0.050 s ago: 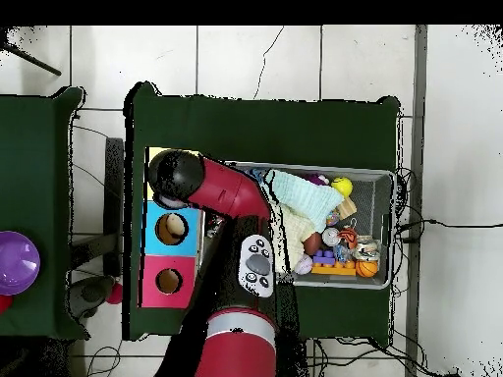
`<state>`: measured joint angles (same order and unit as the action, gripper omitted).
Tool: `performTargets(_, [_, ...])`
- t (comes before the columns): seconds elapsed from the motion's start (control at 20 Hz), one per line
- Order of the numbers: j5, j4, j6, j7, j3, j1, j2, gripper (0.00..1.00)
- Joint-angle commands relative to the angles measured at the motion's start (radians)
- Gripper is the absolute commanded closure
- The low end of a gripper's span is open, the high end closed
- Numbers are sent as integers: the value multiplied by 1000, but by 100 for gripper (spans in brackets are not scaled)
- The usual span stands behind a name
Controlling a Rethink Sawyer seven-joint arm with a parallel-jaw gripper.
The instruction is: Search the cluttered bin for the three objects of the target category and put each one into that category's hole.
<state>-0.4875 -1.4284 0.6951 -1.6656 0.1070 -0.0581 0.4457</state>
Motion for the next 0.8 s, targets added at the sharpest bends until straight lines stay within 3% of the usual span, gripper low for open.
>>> performTargets(0.05, [-23, -121, 115, -204, -92, 42, -59, 100])
performTargets(0.3, [-85, -201, 64, -173, -167, 74, -21, 100])
performTargets(0.45, [-159, -264, -35, -134, -244, 107, 8, 100])
performTargets(0.8, [-205, -277, -103, -115, -314, 144, 6, 100])
